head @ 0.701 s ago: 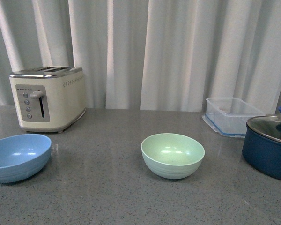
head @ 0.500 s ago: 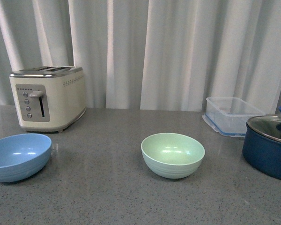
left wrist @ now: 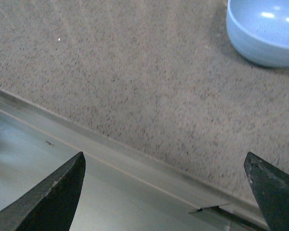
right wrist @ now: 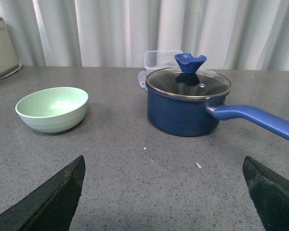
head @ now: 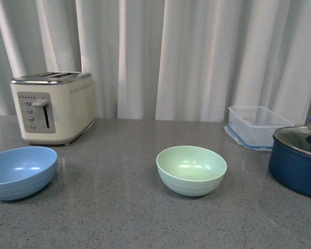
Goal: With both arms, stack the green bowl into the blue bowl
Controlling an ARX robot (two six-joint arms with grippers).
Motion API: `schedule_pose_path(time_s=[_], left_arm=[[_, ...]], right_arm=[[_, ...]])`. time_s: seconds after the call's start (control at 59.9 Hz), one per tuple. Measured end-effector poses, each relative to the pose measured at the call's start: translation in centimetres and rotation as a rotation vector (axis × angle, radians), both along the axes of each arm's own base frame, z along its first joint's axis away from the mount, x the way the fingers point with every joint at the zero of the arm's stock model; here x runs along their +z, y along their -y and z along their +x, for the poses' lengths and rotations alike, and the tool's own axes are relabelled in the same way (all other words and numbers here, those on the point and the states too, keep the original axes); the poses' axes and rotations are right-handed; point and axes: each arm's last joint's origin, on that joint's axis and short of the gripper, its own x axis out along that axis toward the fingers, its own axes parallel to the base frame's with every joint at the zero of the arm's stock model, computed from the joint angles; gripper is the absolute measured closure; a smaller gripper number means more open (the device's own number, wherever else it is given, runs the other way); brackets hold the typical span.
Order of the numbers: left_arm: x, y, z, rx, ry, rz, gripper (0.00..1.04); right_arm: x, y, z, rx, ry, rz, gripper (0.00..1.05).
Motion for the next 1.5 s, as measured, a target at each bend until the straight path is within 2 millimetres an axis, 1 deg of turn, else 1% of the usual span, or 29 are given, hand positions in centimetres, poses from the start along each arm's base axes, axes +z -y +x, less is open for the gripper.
schedule_pose_path(time_s=[0.234,0.267,0.35,0.467,0.484,0.5,0.617,0.717,0.868,0.951,1.034,1.201,1.285,1.451,1.501], left_arm=[[1.5,-1.3,4.7,-0.02,-0.001,-0.032,0.07],[1.7,-1.4,5.5,-0.025,0.001,-0.035,0.07],[2.3,-1.8,8.3,-0.036,-0.013,-0.041,0.07],[2.5,-2.2,11.4,-0.042,-0.065,-0.072,0.07],[2.5,-2.2,11.6,-0.043,-0.068,-0.074,0.07],[2.6,-2.3,12.6,-0.045,-0.085,-0.085,0.07],[2.8,-2.3,15.5,-0.052,-0.101,-0.11,0.07],[2.8,-2.2,17.5,-0.057,-0.101,-0.119,0.07],[2.5,-2.0,19.4,-0.057,-0.11,-0.13,0.07],[1.7,-2.0,20.5,-0.056,-0.132,-0.138,0.07],[0.3,-2.2,21.5,-0.044,-0.165,-0.152,0.07],[-1.1,-2.3,22.6,-0.039,-0.191,-0.159,0.07],[-1.6,-2.4,23.4,-0.039,-0.19,-0.161,0.07],[-2.3,-2.4,24.1,-0.033,-0.2,-0.164,0.07],[-2.5,-2.4,24.2,-0.028,-0.207,-0.161,0.13]], right_arm=[[0.0,0.0,0.0,0.0,0.0,0.0,0.1],[0.0,0.0,0.0,0.0,0.0,0.0,0.1],[0.0,0.0,0.0,0.0,0.0,0.0,0.1],[0.0,0.0,0.0,0.0,0.0,0.0,0.1],[0.0,0.0,0.0,0.0,0.0,0.0,0.1],[0.0,0.0,0.0,0.0,0.0,0.0,0.1],[0.0,0.0,0.0,0.0,0.0,0.0,0.1],[0.0,0.0,0.0,0.0,0.0,0.0,0.1],[0.0,0.0,0.0,0.0,0.0,0.0,0.1],[0.0,0.0,0.0,0.0,0.0,0.0,0.1],[0.0,0.0,0.0,0.0,0.0,0.0,0.1],[0.0,0.0,0.0,0.0,0.0,0.0,0.1],[0.0,0.0,0.0,0.0,0.0,0.0,0.1],[0.0,0.0,0.0,0.0,0.0,0.0,0.1],[0.0,0.0,0.0,0.0,0.0,0.0,0.1]])
